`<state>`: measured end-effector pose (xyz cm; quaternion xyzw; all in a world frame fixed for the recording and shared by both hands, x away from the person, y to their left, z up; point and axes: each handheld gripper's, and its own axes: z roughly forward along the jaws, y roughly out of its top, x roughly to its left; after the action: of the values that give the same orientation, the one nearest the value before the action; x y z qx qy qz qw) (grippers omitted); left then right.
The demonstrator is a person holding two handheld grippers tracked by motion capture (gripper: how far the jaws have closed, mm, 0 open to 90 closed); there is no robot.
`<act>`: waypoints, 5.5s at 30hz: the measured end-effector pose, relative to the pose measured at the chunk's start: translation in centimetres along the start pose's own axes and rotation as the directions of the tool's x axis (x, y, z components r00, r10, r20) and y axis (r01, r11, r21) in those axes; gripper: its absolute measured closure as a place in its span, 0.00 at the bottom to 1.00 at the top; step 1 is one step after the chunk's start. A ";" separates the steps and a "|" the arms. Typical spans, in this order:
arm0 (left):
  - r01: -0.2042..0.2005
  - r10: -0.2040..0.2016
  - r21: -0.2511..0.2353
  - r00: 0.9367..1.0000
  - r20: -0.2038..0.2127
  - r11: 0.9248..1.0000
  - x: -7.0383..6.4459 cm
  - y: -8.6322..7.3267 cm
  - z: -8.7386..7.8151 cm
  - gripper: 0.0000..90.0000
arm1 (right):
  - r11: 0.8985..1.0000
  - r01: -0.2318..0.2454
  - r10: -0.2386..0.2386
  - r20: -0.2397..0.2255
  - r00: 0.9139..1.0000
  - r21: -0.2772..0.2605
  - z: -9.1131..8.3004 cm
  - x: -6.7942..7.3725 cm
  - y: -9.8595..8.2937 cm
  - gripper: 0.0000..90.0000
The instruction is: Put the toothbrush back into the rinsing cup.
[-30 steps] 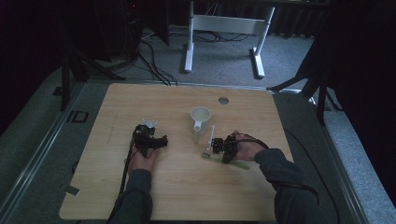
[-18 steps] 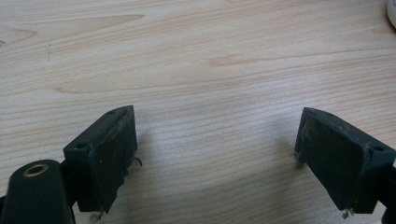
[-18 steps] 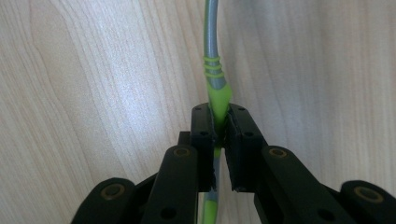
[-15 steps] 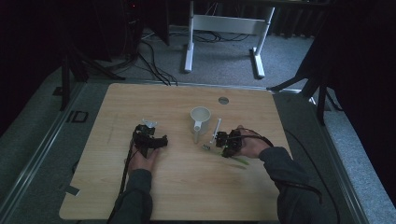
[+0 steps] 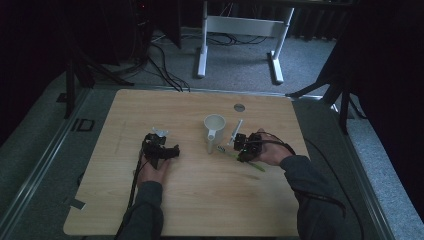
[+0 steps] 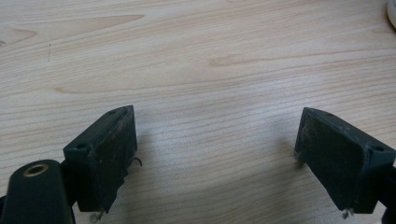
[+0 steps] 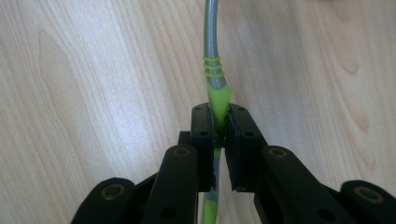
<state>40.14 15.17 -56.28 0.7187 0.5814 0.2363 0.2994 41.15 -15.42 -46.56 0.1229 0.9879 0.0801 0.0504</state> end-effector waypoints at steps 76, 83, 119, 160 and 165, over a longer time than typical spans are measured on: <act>0.002 -0.002 -0.001 1.000 0.000 1.000 0.0 0.0 0.0 0.15 | 0.922 -0.155 0.189 0.061 0.980 -0.356 -3.9 -1.6 1.1 0.91; 0.002 -0.002 -0.001 1.000 0.000 1.000 0.0 0.0 0.0 0.15 | 0.909 -0.165 0.202 0.057 0.978 -0.384 -4.0 -1.6 1.2 0.91; 0.000 0.000 0.000 1.000 0.000 1.000 0.0 0.0 0.0 0.15 | 0.822 -0.205 0.269 0.045 0.962 -0.530 -5.0 -1.6 1.4 0.91; -0.001 0.001 0.000 1.000 0.000 1.000 0.0 0.0 0.0 0.15 | 0.685 -0.248 0.340 -0.001 0.940 -0.685 -5.4 -1.6 2.0 0.91; -0.001 0.001 0.000 1.000 0.000 1.000 0.0 0.0 0.0 0.15 | 0.669 -0.251 0.347 -0.005 0.938 -0.699 -5.5 -1.6 2.0 0.91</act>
<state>40.15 15.17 -56.28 0.7189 0.5811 0.2363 0.2994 42.50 -14.70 -40.70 0.2606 0.8470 0.4410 0.1420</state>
